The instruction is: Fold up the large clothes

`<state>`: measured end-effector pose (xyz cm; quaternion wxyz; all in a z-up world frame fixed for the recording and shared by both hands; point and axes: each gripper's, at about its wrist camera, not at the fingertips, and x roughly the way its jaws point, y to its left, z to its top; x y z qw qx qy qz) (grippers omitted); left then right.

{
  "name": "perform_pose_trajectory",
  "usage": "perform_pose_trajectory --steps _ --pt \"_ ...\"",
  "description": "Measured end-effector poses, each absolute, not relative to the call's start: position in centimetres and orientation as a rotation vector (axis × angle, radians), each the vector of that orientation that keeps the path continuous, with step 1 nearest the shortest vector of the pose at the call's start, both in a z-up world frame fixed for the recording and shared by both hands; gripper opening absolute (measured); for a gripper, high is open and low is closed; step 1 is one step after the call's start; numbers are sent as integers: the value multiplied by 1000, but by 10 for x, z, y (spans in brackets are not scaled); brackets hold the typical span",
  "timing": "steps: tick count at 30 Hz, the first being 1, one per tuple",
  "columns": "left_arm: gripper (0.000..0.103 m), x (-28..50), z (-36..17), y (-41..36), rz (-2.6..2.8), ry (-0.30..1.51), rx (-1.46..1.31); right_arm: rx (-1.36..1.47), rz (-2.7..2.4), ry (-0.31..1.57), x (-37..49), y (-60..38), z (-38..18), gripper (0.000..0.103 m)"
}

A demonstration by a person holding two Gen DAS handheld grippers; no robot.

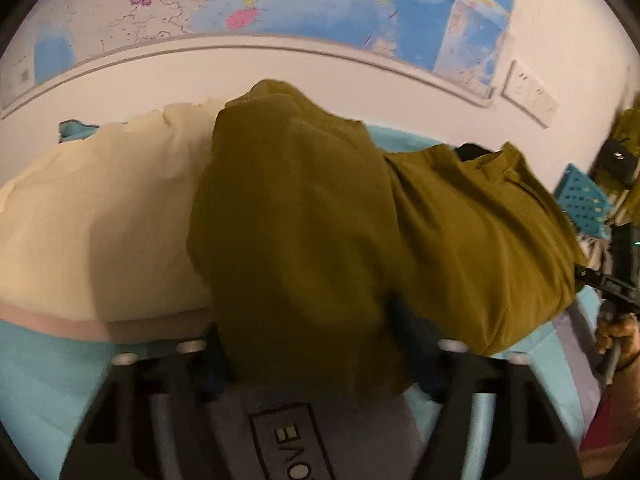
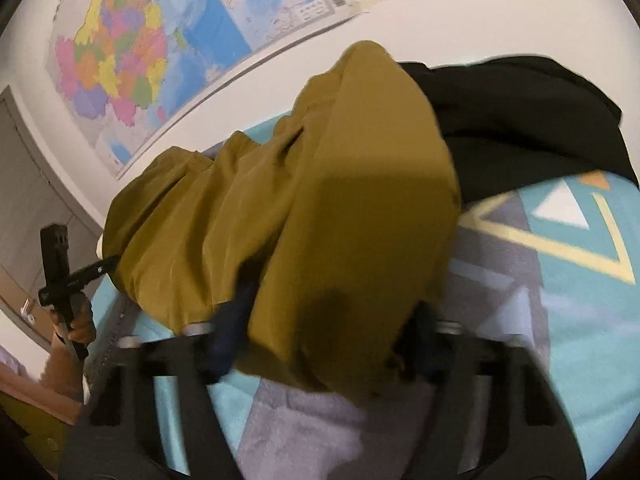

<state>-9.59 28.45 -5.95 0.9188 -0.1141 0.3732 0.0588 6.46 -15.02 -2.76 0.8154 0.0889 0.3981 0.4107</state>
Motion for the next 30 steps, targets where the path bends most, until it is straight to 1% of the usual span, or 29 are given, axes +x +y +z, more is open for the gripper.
perform_pose_trajectory --steps 1,3,5,9,11,14,15,16,17,18,19,20,21,22,23,24,25,26,28,30 --pt "39 -100 -55 284 132 761 -247 199 884 842 62 -154 -22 26" --pt "29 -112 -42 285 87 733 -291 277 962 805 52 -168 -2 22" --pt "23 -127 -27 281 33 711 -319 300 1013 740 34 -180 23 20" --pt "23 -166 -3 277 -68 689 -349 280 1036 628 -10 -220 68 18" --pt "23 -184 -12 280 -135 720 -406 286 1016 625 -23 -240 69 18" --pt "24 -189 -49 275 -138 831 -436 278 919 761 -28 -260 32 18" --pt "29 -185 -68 270 -103 904 -409 254 858 831 -26 -260 13 17" --pt "33 -181 -84 268 -73 969 -404 254 818 876 -22 -263 -2 15" --pt "35 -179 -88 268 -70 979 -407 269 796 907 -19 -267 -13 15" --pt "37 -180 -86 268 -70 964 -400 284 773 928 -16 -270 -21 23" --pt "38 -182 -79 267 -60 954 -382 294 745 936 -15 -275 -24 33" --pt "46 -184 -72 265 -38 944 -351 289 728 925 -17 -277 -20 35" --pt "51 -187 -61 261 3 911 -288 267 707 896 -22 -278 -11 39" --pt "52 -192 -48 255 41 866 -207 244 686 873 -24 -277 -2 44" --pt "57 -198 -36 251 66 827 -152 217 647 845 -27 -277 7 50" --pt "60 -199 -26 249 79 789 -125 186 587 806 -29 -277 19 66" --pt "62 -203 -12 247 77 732 -103 162 552 771 -31 -275 26 68" --pt "66 -202 -3 248 59 696 -93 137 545 741 -31 -270 35 68" --pt "67 -195 7 238 17 676 -63 108 625 717 -25 -253 44 68" --pt "67 -178 4 224 -1 696 -4 59 693 734 -19 -230 43 68"
